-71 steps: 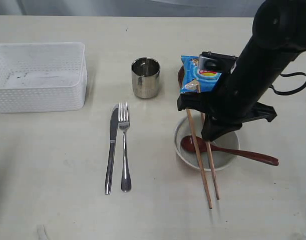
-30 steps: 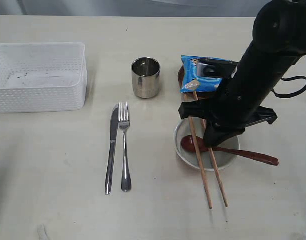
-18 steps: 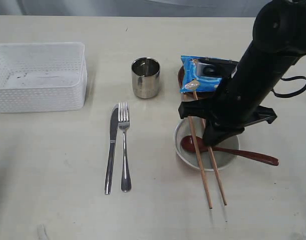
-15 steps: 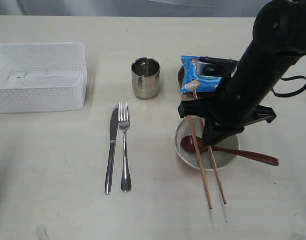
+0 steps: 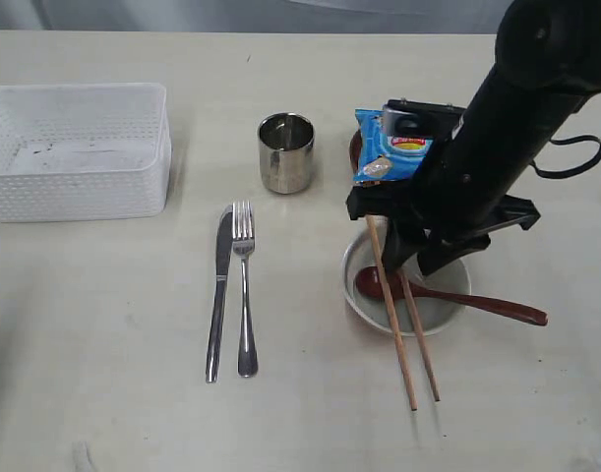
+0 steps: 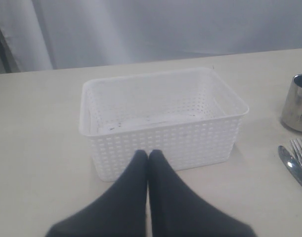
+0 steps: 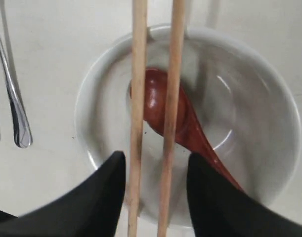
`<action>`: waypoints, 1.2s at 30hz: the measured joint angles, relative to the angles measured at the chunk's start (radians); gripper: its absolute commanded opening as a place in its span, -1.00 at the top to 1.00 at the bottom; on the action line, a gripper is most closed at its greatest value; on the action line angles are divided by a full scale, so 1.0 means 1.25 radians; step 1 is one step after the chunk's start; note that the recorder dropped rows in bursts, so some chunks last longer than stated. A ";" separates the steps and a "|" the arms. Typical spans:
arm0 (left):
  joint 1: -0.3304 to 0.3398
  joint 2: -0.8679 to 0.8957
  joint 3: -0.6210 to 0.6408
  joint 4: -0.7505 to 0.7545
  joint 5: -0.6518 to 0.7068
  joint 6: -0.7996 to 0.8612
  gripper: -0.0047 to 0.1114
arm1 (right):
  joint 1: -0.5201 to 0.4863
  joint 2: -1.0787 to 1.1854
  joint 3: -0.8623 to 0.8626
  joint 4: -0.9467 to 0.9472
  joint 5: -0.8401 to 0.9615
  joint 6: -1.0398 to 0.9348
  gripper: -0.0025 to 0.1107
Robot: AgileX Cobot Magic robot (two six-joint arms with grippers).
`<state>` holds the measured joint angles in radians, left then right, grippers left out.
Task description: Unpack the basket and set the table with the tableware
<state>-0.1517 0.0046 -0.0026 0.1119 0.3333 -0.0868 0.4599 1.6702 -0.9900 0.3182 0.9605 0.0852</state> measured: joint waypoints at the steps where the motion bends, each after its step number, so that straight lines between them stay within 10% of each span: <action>1: 0.000 0.000 0.000 0.000 0.000 0.000 0.92 | 0.003 0.000 -0.018 0.000 0.012 -0.005 0.02; 36: 0.000 0.000 0.000 0.000 0.000 0.000 0.92 | 0.172 0.036 -0.017 -0.207 -0.050 0.157 -0.15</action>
<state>-0.1517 0.0046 -0.0026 0.1119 0.3333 -0.0868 0.6746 1.7146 -1.0112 0.0589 0.8986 0.2813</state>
